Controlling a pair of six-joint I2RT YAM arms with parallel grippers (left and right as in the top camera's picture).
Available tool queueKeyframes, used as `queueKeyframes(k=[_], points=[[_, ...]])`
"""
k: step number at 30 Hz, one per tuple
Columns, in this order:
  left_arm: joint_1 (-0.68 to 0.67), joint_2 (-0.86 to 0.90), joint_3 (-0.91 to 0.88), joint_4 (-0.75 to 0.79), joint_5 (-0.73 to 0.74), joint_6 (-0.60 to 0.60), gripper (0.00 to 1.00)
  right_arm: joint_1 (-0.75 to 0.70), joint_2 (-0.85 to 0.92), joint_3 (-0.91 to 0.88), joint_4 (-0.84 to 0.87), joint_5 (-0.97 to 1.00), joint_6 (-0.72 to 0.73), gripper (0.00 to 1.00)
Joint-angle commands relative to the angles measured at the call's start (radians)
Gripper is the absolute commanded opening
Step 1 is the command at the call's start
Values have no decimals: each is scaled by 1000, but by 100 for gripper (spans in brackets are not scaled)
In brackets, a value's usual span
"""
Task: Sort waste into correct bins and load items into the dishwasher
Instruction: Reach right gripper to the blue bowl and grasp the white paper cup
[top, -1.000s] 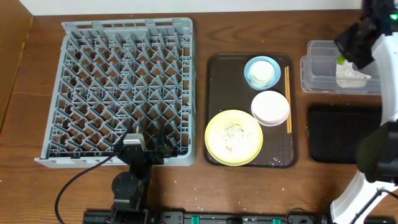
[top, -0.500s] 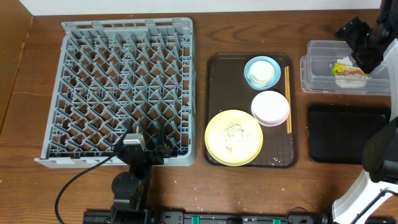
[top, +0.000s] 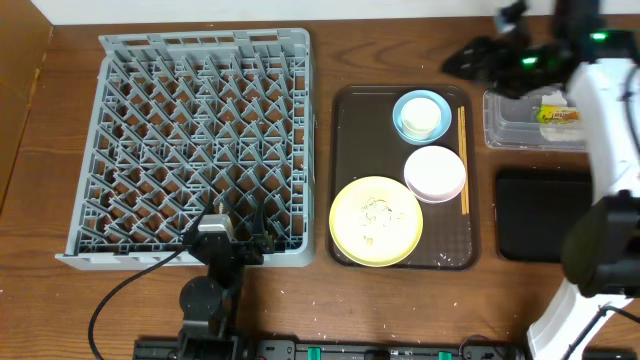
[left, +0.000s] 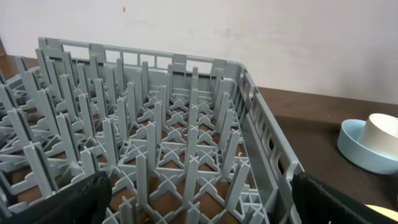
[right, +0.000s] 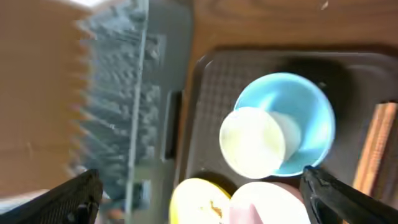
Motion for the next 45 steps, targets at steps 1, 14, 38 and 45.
queueKeyframes(k=[1,14,38,45], points=[[-6,-6,-20,-35,-15,5,94,156,-39,-5,-11,357,-16,99],[-6,-6,-20,-35,-15,5,94,477,8,-48,45,961,204,75],[-6,-6,-20,-35,-15,5,94,468,19,-384,447,961,203,13],[-6,-6,-20,-35,-15,5,94,469,9,-368,461,961,187,1]])
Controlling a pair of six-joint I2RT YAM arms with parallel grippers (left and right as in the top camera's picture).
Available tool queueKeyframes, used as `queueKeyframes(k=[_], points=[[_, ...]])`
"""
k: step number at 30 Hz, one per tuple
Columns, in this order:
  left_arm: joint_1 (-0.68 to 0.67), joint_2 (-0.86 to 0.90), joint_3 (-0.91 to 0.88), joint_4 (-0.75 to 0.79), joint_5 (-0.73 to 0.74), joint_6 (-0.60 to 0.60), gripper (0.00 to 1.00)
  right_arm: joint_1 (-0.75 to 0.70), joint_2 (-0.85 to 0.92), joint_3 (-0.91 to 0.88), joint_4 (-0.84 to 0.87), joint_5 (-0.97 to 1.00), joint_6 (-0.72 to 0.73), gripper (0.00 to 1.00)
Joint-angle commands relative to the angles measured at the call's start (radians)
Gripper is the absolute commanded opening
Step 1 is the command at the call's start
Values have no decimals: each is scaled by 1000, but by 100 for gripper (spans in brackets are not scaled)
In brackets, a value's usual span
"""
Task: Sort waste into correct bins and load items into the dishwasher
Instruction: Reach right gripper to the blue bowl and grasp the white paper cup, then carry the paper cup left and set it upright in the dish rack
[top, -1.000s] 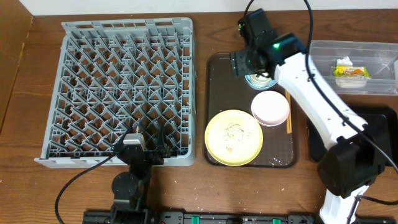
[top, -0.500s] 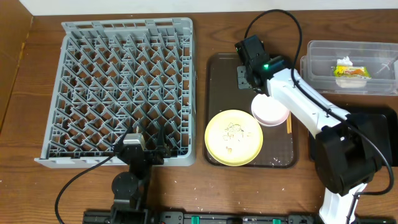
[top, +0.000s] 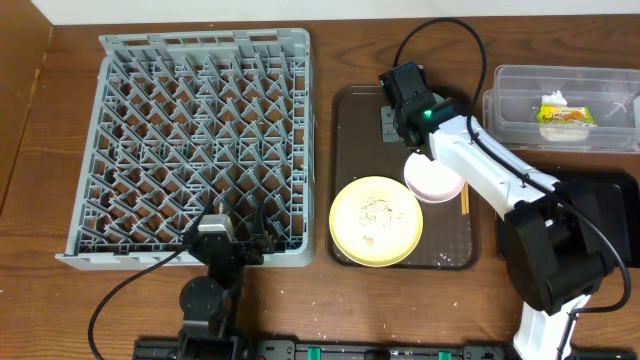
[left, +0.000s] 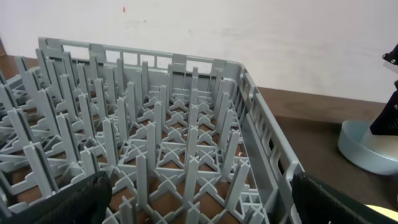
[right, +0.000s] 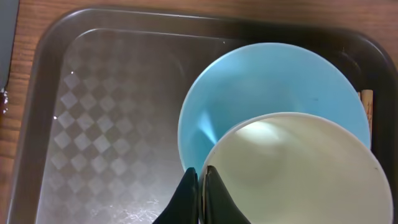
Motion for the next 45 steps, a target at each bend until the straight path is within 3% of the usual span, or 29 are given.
queueKeyframes(k=[1,7,15,20,23,28,38,45], points=[[-6,-6,-20,-35,-15,6,94,-5,-14,26,-5,13,-13,1],[-6,-6,-20,-35,-15,6,94,-3,-96,157,-57,-43,-13,1],[-6,-6,-20,-35,-15,6,94,-2,-160,277,-11,-325,68,1],[-6,-6,-20,-35,-15,6,94,24,-72,275,339,-680,181,1],[-6,-6,-20,-35,-15,6,94,60,16,276,549,-737,359,1],[-6,-6,-20,-35,-15,6,94,126,174,318,816,-815,483,1],[-6,-6,-20,-35,-15,6,94,254,465,637,803,-938,486,1],[-6,-6,-20,-35,-15,6,94,291,495,645,739,-888,503,1]])
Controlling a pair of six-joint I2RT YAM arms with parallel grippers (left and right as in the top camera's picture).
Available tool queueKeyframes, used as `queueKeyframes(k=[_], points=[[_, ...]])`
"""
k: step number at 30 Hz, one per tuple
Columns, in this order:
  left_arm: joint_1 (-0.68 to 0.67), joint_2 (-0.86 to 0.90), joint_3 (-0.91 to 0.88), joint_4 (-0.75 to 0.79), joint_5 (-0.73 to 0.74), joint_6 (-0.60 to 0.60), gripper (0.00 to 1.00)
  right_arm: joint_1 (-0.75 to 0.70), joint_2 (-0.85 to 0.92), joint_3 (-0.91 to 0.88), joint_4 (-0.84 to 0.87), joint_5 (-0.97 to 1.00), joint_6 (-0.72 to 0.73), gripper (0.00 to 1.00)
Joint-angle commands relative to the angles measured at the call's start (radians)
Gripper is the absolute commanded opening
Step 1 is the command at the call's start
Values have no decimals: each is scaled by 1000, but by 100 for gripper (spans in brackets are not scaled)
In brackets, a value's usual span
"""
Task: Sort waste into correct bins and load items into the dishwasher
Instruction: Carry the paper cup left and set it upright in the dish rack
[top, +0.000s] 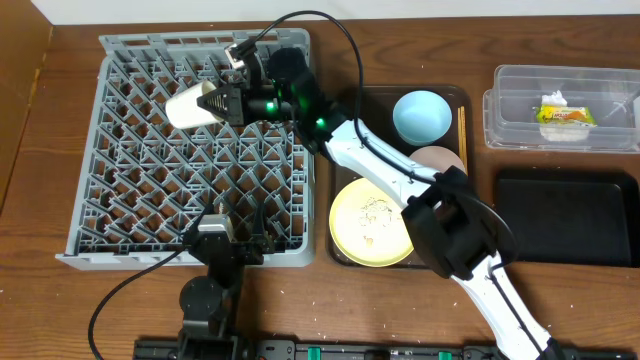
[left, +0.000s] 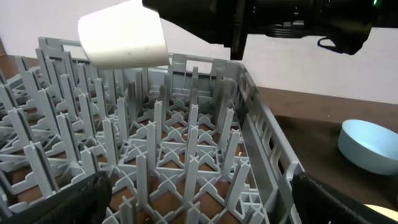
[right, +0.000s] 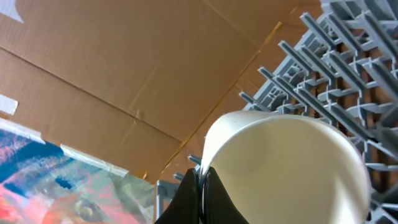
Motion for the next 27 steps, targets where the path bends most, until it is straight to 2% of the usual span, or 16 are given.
queueKeyframes(k=[1,10,21,27], points=[[-6,-6,-21,-33,-15,5,94,18,33,26,-9,19,19,1],[-6,-6,-21,-33,-15,5,94,14,108,26,123,7,84,1],[-6,-6,-21,-33,-15,5,94,-61,158,26,-27,2,77,1],[-6,-6,-21,-33,-15,5,94,-119,158,26,-43,-22,76,3]])
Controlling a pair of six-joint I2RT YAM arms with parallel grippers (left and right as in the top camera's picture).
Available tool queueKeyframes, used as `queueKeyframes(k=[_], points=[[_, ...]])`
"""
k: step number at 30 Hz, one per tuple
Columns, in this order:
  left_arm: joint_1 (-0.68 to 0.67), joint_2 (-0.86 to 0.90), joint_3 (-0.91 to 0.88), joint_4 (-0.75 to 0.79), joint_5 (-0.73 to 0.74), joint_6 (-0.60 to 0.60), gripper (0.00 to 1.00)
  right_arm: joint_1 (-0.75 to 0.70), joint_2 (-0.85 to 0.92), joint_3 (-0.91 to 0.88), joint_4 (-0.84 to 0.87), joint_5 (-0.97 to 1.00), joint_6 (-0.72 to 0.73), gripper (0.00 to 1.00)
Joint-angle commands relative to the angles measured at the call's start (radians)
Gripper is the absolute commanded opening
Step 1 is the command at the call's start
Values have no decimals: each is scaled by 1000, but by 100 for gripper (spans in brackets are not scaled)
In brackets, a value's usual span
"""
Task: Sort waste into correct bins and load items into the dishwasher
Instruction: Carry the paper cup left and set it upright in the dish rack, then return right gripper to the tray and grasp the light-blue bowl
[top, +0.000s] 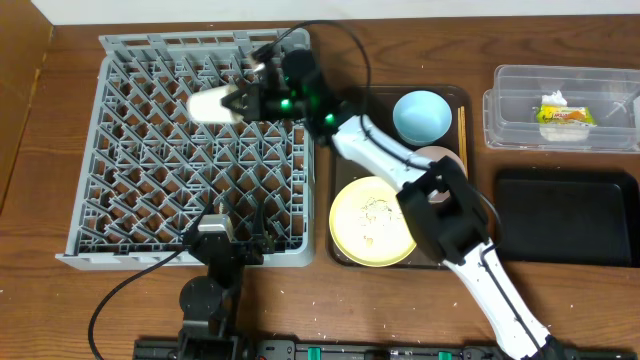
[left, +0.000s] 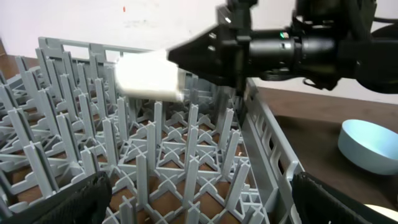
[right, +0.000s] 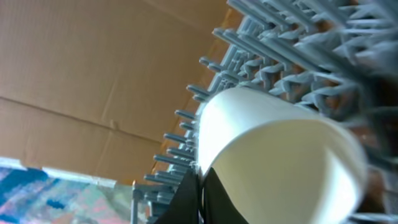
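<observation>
My right gripper (top: 245, 103) is shut on the rim of a white cup (top: 212, 104), holding it on its side low over the far middle of the grey dishwasher rack (top: 150, 210). The left wrist view shows the cup (left: 149, 76) just above the rack's pegs. In the right wrist view the fingertips (right: 200, 200) pinch the cup's wall (right: 273, 155). My left gripper (left: 199, 199) sits open at the rack's near edge, nothing between its fingers. A blue bowl (top: 420, 113), a pink bowl (top: 440, 160) and a yellow plate (top: 375, 220) lie on the dark tray (top: 350, 110).
Wooden chopsticks (top: 462, 130) lie along the tray's right side. A clear bin (top: 520, 130) holding a wrapper stands at the far right, with a black bin (top: 560, 215) in front of it. A cardboard wall stands left of the rack.
My right gripper and the cup have shifted a little to the right and come lower, closer to the rack's pegs. The left arm has not moved.
My right gripper was open above the tray, with the cup standing in the blue bowl. Then it was shut on the cup's rim in the bowl. Later it held the cup above the rack's far side, and now lower over the pegs.
</observation>
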Motion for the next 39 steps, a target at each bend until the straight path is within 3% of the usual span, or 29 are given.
queueKeyframes(k=[1,17,22,28,31,34,35,39], points=[[-6,-6,-21,-33,-15,5,94,-51,35,-13,-24,2,3,3],[-6,-6,-21,-33,-15,5,94,-93,-42,-13,-139,-14,-27,6],[-6,-6,-21,-33,-15,5,94,-93,-158,-13,-371,150,-147,8],[-6,-6,-21,-33,-15,5,94,-98,-336,-13,-653,383,-322,22],[-6,-6,-21,-33,-15,5,94,-97,-401,-13,-737,473,-384,36],[-6,-6,-21,-33,-15,5,94,-98,-463,-13,-826,577,-398,75],[-6,-6,-21,-33,-15,5,94,-101,-478,-13,-854,608,-398,97],[-6,-6,-21,-33,-15,5,94,-124,-520,-13,-1021,801,-397,99]])
